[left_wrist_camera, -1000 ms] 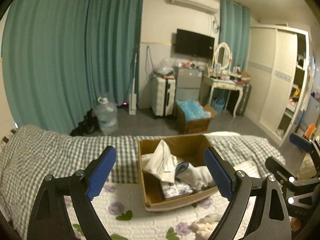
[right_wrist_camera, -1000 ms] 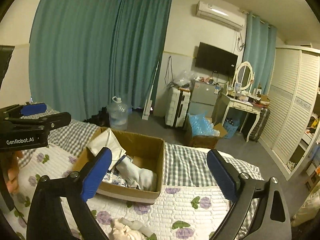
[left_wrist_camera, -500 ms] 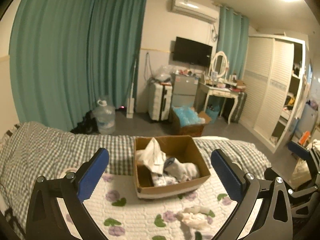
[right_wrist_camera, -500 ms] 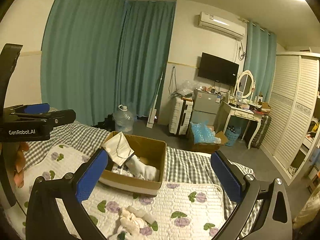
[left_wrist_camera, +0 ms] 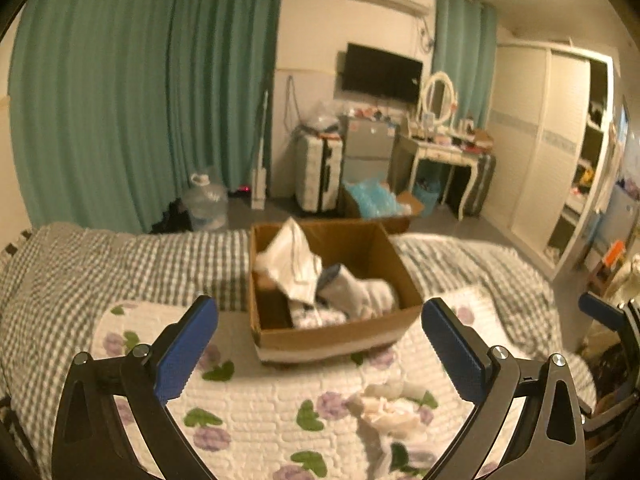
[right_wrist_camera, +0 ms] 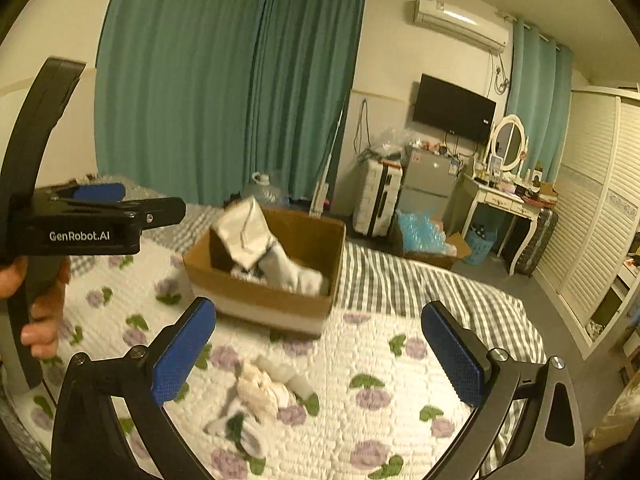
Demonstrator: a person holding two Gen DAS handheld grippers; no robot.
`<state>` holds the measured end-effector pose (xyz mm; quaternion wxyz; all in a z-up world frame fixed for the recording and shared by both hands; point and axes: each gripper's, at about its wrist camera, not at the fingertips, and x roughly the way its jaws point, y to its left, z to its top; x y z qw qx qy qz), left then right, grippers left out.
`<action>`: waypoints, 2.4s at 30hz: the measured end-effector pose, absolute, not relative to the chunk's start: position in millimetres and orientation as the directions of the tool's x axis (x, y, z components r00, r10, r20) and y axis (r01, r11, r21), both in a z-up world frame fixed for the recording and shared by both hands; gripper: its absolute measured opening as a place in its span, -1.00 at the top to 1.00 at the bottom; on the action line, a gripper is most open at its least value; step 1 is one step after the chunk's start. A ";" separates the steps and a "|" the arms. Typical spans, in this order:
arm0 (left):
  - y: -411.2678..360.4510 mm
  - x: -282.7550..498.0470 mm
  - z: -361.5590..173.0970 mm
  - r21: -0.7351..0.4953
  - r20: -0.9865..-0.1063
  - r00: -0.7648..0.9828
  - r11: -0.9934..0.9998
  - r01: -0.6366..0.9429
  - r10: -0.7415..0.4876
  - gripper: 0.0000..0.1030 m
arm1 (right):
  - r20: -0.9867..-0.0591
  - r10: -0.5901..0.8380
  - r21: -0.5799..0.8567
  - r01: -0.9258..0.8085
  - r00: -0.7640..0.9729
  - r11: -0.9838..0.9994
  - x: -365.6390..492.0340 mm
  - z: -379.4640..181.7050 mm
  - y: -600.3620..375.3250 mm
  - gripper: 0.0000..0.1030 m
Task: Organize soft objects
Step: 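Withdraw both tools from the box toward the lace cloth and pipe-cleaner loop, then grasp the white pipe-cleaner loop with the right tool while the left tool grasps the lace cloth, then lift the lace cloth and pipe-cleaner loop and carry both over the box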
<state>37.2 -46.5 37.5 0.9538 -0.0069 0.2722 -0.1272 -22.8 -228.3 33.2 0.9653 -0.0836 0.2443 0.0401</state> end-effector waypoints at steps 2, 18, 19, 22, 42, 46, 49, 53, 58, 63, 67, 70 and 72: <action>-49.5 37.1 24.5 -0.073 -0.531 0.811 0.966 0.246 -0.247 -1.00 | -0.501 0.044 -0.138 -0.130 0.864 0.982 -22.5 18.7 -228.6 -1.00; -71.8 55.5 -65.9 -0.067 -0.711 0.660 0.958 0.278 -0.241 -0.43 | -0.738 0.123 -0.081 -0.268 0.663 0.960 0.3 -121.1 -219.5 -0.41; -73.5 56.3 -71.2 -0.069 -0.722 0.648 0.957 0.282 -0.243 -0.43 | -0.750 0.136 -0.065 -0.278 0.647 0.958 1.1 -127.7 -219.2 -0.39; -76.8 59.5 -81.6 -0.070 -0.742 0.624 0.953 0.294 -0.247 -0.43 | -0.782 0.156 -0.043 -0.302 0.604 0.952 3.6 -145.0 -215.3 -0.21; -124.8 63.9 -134.5 -0.136 -0.841 0.434 0.903 0.408 -0.323 -0.43 | -0.845 0.042 -0.049 -0.157 0.533 0.986 -7.8 -168.8 -269.4 0.89; -133.2 69.5 -148.3 -0.145 -0.855 0.408 0.902 0.407 -0.321 -0.43 | -0.833 0.023 -0.049 -0.115 0.552 0.992 -5.5 -163.0 -281.7 0.89; -133.3 69.8 -150.7 -0.145 -0.844 0.426 0.902 0.406 -0.327 -0.42 | -0.826 0.015 -0.046 -0.093 0.564 0.995 -2.6 -159.8 -287.4 0.89; -133.2 65.9 -151.8 -0.217 -0.834 0.382 0.872 0.438 -0.399 0.65 | -0.821 0.014 -0.033 -0.072 0.570 0.997 -2.5 -157.3 -292.4 0.89; -129.7 57.6 -143.0 -0.202 -0.820 0.403 0.864 0.461 -0.406 0.82 | -0.817 0.025 -0.009 -0.056 0.576 0.998 -0.6 -152.9 -293.3 0.89; -114.3 51.5 -131.0 -0.181 -0.805 0.442 0.873 0.453 -0.396 0.88 | -0.804 0.034 0.001 -0.055 0.594 0.998 -1.4 -143.4 -286.1 0.89; -104.4 46.9 -118.1 -0.175 -0.787 0.470 0.875 0.451 -0.399 0.88 | -0.787 0.038 0.002 -0.059 0.616 0.998 -2.1 -130.7 -276.2 0.89; -93.1 41.7 -105.9 -0.174 -0.772 0.493 0.880 0.443 -0.401 0.88 | -0.772 0.041 0.002 -0.062 0.634 0.998 -2.9 -120.7 -269.0 0.89; -85.1 37.9 -97.0 -0.174 -0.760 0.511 0.884 0.435 -0.401 0.88 | -0.762 0.046 0.004 -0.067 0.646 0.998 -3.8 -112.5 -262.7 0.89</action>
